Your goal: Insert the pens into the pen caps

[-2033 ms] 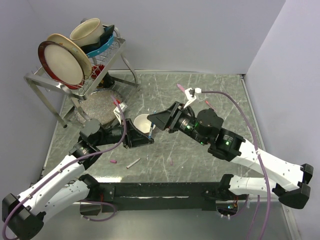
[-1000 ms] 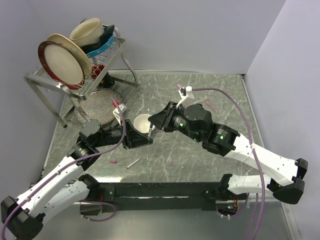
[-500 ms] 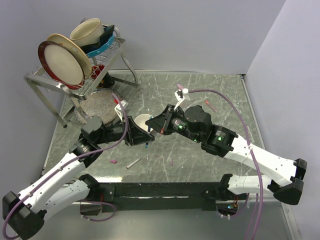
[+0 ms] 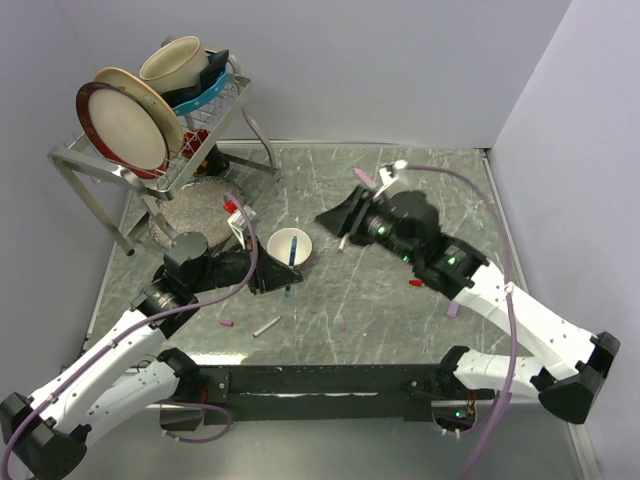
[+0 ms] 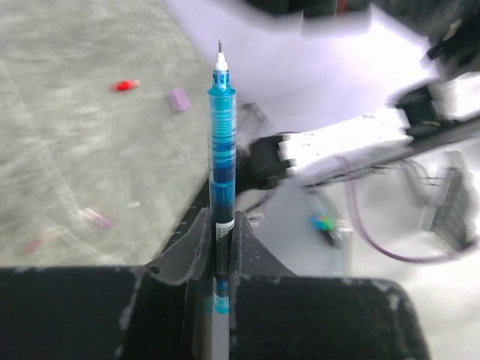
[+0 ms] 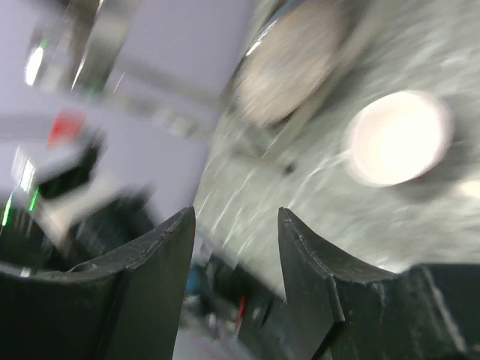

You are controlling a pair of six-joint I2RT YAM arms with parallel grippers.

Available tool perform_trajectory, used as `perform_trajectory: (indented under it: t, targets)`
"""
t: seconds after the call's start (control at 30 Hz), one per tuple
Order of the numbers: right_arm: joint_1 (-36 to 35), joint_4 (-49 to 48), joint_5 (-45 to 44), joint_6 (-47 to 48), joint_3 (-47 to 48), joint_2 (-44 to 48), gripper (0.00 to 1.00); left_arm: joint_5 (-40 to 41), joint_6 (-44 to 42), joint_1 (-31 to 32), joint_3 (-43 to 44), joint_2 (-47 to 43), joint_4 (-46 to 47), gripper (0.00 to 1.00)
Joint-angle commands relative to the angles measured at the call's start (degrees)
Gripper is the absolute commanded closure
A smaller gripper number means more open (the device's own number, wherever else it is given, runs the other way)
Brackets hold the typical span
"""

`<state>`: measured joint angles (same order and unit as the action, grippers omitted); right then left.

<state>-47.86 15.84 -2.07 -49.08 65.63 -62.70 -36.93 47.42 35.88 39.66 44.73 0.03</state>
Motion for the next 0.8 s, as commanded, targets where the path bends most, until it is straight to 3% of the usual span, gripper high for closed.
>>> perform_trajectory:
  t: [0.0,0.13,0.3,0.6,0.77]
  targets:
    - [13.47,3.05,-0.74,1.61,-0.76,1.71,0.44,8.44,-12.34,0.24,3.49,-2.54,-12.66,0.99]
    - [21.39,8.85,-8.55,5.39,3.35,-7.58,0.45,13.1,-16.39,0.24,1.48,-4.3,-15.06,0.99]
    - [26.84,11.67,-10.94,13.29,10.21,-20.95,0.47,14.6,-17.98,0.24,-1.69,-6.85,-13.49,0.99]
    - [29.75,21.25,-6.82,25.69,37.96,-51.7,0.52,16.62,-19.73,0.24,-1.07,-9.22,-14.8,0.99]
    - [30.97,17.48,-4.19,28.07,41.42,-59.45,0.51,17.33,-19.91,0.24,-0.9,-9.31,-14.8,0.99]
